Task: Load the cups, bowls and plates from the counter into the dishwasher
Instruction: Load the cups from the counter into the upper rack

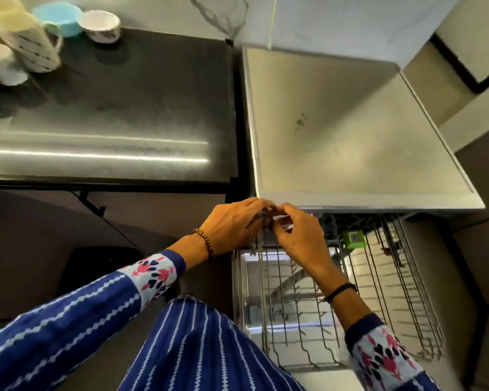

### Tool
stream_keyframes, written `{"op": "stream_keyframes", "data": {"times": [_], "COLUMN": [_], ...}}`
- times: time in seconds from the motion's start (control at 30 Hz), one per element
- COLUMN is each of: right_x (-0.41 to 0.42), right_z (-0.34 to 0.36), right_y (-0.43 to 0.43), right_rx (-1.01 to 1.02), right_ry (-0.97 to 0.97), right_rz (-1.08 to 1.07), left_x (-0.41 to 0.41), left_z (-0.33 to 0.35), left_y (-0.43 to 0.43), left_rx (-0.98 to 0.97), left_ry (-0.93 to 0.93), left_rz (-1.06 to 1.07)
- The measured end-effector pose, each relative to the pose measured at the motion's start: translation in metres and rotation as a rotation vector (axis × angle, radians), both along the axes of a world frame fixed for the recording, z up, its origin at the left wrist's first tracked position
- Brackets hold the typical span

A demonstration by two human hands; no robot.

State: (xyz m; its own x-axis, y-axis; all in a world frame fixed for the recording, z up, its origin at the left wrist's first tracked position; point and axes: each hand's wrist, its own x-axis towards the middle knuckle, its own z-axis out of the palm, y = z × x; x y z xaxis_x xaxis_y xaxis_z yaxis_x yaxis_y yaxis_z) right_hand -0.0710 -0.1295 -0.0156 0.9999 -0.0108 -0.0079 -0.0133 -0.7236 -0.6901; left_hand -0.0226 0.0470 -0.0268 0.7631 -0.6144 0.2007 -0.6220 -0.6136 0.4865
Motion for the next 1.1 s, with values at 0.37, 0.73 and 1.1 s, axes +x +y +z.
{"op": "stream_keyframes", "data": {"times": [0.37, 0.73, 1.1], "right_x": [0.091, 0.215, 0.317], "right_z": [0.066, 0.072, 0.067], "right_y": [0.112, 0.267, 0.423], "right_rx": [0.118, 0.128, 0.145], "right_ry": [-0.100, -0.071, 0.124], "right_rz": [0.260, 0.451, 0.516], "left_x": [0.041, 0.124, 0.185], "left_z": [0.053, 0.058, 0.031], "left_y": [0.113, 0.262, 0.418], "left_rx": [-0.178, -0.308, -0.560], "left_ry": [-0.061, 0.101, 0.134], "left_rz": [0.427, 0.746, 1.121]}}
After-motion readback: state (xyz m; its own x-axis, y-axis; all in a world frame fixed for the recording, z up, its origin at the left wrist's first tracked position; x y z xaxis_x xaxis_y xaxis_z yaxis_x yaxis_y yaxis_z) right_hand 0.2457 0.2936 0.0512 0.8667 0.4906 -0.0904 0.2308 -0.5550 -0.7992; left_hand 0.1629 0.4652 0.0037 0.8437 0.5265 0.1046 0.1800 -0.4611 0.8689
